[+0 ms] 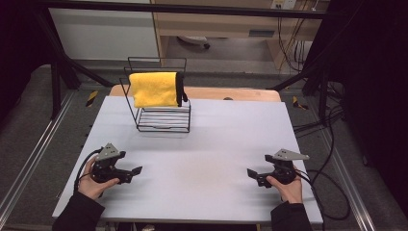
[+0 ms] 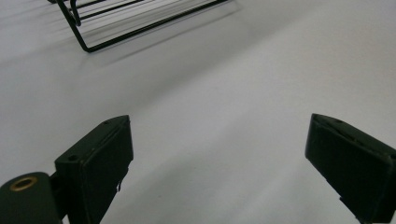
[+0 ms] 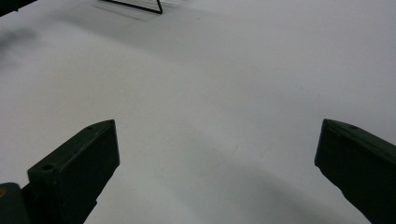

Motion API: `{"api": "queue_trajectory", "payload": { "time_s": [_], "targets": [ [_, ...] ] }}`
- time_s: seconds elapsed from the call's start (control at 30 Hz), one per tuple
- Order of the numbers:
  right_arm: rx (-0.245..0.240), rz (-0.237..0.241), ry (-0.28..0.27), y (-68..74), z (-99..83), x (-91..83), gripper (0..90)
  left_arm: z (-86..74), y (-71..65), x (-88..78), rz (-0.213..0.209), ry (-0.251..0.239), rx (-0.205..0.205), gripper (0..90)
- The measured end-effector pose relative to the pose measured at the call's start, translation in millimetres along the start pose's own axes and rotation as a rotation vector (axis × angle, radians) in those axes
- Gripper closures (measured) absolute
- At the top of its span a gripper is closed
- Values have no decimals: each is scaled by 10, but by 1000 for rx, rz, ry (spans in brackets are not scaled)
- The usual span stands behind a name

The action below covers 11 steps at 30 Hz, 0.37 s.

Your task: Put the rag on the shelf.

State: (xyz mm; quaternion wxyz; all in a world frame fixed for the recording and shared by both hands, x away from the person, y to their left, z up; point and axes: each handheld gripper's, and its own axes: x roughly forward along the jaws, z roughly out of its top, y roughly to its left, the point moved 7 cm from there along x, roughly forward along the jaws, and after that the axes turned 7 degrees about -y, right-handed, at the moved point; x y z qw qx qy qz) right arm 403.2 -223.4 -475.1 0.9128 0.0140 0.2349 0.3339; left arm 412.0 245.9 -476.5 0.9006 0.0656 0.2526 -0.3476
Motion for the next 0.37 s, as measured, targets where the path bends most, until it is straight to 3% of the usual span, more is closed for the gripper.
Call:
{"api": "queue_trajectory", "payload": {
  "time_s": [0.37],
  "targets": [
    [-8, 6, 32, 2, -124, -10, 7, -70, -22, 15, -7, 15, 11, 69]
  ]
}}
